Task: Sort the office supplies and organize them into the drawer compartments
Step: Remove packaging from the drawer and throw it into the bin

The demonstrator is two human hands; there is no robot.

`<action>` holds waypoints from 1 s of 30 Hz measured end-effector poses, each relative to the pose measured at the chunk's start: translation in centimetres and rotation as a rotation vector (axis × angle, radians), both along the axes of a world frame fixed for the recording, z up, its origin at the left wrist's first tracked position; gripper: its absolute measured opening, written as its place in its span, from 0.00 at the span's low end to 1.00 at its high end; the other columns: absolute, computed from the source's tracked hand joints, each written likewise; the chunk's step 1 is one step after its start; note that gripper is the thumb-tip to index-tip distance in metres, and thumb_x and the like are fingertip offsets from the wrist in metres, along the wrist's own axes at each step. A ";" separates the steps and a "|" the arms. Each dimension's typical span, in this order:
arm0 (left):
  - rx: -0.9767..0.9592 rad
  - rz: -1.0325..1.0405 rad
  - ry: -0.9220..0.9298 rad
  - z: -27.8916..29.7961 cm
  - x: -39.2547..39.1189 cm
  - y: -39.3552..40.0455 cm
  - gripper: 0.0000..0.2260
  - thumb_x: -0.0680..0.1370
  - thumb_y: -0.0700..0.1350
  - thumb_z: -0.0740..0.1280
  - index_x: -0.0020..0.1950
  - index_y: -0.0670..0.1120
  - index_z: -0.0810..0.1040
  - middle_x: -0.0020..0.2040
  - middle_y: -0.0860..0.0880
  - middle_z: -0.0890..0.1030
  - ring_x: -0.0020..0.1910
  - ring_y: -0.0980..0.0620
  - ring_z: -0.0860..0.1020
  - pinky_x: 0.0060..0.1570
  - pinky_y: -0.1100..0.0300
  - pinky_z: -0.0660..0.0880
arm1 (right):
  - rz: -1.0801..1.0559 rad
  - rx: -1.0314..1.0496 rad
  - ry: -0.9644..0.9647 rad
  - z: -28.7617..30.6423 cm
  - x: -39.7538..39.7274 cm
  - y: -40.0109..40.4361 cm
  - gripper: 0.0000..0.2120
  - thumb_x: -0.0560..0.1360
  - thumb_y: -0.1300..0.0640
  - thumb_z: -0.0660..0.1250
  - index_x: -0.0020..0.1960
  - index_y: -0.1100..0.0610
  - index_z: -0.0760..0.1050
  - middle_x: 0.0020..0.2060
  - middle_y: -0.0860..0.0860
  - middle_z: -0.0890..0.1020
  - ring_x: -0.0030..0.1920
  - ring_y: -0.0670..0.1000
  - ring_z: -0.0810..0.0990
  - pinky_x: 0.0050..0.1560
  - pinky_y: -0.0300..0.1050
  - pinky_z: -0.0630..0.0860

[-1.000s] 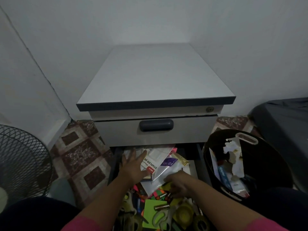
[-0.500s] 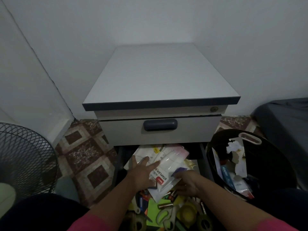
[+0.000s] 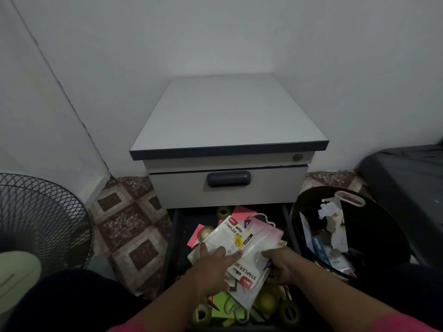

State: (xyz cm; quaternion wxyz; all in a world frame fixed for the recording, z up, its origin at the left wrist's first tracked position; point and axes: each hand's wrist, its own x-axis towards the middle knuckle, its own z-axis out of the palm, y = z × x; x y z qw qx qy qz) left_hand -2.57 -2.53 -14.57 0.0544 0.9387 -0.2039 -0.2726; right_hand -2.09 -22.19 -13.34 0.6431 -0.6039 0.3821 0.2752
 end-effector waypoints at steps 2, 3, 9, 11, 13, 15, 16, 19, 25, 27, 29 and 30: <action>-0.020 -0.014 -0.039 0.7 -0.4 -0.1 0.38 0.76 0.52 0.68 0.76 0.64 0.46 0.67 0.51 0.64 0.69 0.35 0.55 0.66 0.44 0.66 | -0.016 -0.017 -0.045 0.2 0.1 0.1 0.04 0.78 0.65 0.62 0.52 0.62 0.70 0.46 0.60 0.77 0.45 0.60 0.76 0.40 0.55 0.75; -0.038 -0.015 -0.060 1.0 -0.5 -0.1 0.37 0.76 0.50 0.67 0.76 0.65 0.47 0.68 0.51 0.64 0.67 0.38 0.58 0.64 0.46 0.69 | -0.024 -0.041 -0.072 0.1 0.2 0.1 0.05 0.78 0.66 0.62 0.54 0.63 0.71 0.46 0.61 0.78 0.47 0.61 0.77 0.44 0.57 0.77; -0.305 0.283 -0.203 1.0 0.9 0.8 0.36 0.76 0.49 0.68 0.77 0.61 0.50 0.76 0.50 0.57 0.69 0.48 0.66 0.64 0.52 0.71 | -0.050 -0.225 -0.124 -0.1 0.8 -0.2 0.12 0.77 0.69 0.63 0.59 0.72 0.72 0.49 0.66 0.79 0.54 0.65 0.78 0.60 0.59 0.74; -0.288 0.411 -0.217 0.3 1.7 1.4 0.33 0.75 0.52 0.68 0.76 0.56 0.56 0.73 0.48 0.63 0.67 0.47 0.68 0.64 0.50 0.71 | -0.077 -0.228 -0.141 -0.3 0.8 -0.3 0.13 0.77 0.69 0.63 0.60 0.71 0.72 0.54 0.67 0.78 0.56 0.66 0.77 0.61 0.59 0.73; -0.329 0.572 -0.146 -0.4 2.0 1.9 0.28 0.73 0.54 0.68 0.72 0.53 0.64 0.64 0.47 0.73 0.60 0.46 0.74 0.59 0.50 0.74 | -0.086 -0.250 -0.149 -0.4 0.9 -0.2 0.13 0.76 0.69 0.64 0.60 0.72 0.72 0.54 0.67 0.78 0.56 0.66 0.77 0.60 0.58 0.74; -0.409 0.694 -0.029 -0.7 1.9 2.1 0.24 0.74 0.52 0.70 0.67 0.49 0.69 0.59 0.47 0.78 0.56 0.47 0.77 0.58 0.49 0.75 | -0.067 -0.298 -0.173 -0.5 0.9 -0.3 0.14 0.75 0.66 0.68 0.59 0.69 0.73 0.53 0.65 0.79 0.54 0.65 0.78 0.58 0.59 0.75; -0.440 0.736 0.016 -0.9 1.8 2.0 0.22 0.74 0.50 0.71 0.65 0.46 0.70 0.58 0.46 0.78 0.56 0.47 0.77 0.59 0.50 0.74 | -0.054 -0.329 -0.197 -0.4 0.9 -0.2 0.14 0.74 0.65 0.69 0.59 0.68 0.74 0.52 0.64 0.79 0.53 0.64 0.78 0.57 0.58 0.76; -0.514 0.849 0.098 -1.3 1.8 1.9 0.22 0.71 0.48 0.75 0.60 0.42 0.72 0.56 0.46 0.79 0.55 0.46 0.78 0.56 0.53 0.75 | 0.060 -0.483 -0.279 0.2 1.0 -0.4 0.13 0.74 0.63 0.69 0.57 0.64 0.73 0.52 0.61 0.80 0.51 0.59 0.79 0.51 0.52 0.77; -0.800 1.016 0.331 -1.7 2.0 1.9 0.19 0.65 0.35 0.78 0.54 0.39 0.80 0.52 0.42 0.83 0.49 0.45 0.82 0.52 0.48 0.79 | 0.193 -0.626 -0.322 0.3 1.1 -1.2 0.10 0.73 0.65 0.65 0.55 0.62 0.72 0.51 0.59 0.79 0.51 0.58 0.78 0.50 0.49 0.76; -0.839 1.042 0.387 -1.2 1.8 1.7 0.17 0.67 0.34 0.77 0.54 0.38 0.80 0.51 0.41 0.83 0.49 0.44 0.82 0.49 0.51 0.80 | 0.222 -0.646 -0.306 0.4 1.0 -1.1 0.11 0.74 0.65 0.65 0.56 0.63 0.72 0.52 0.60 0.79 0.53 0.59 0.78 0.52 0.50 0.76; -0.859 1.063 0.421 -0.8 1.8 1.5 0.16 0.68 0.33 0.75 0.55 0.38 0.80 0.51 0.41 0.83 0.49 0.43 0.82 0.47 0.51 0.80 | 0.247 -0.639 -0.281 0.3 1.0 -1.2 0.12 0.74 0.65 0.65 0.57 0.62 0.72 0.53 0.60 0.79 0.55 0.59 0.77 0.53 0.49 0.75; -0.861 1.076 0.431 -0.7 1.9 1.5 0.17 0.68 0.33 0.75 0.56 0.37 0.80 0.51 0.41 0.83 0.49 0.43 0.82 0.48 0.49 0.80 | 0.255 -0.639 -0.268 0.3 1.0 -1.2 0.13 0.74 0.64 0.65 0.58 0.62 0.72 0.54 0.60 0.79 0.55 0.59 0.77 0.53 0.50 0.75</action>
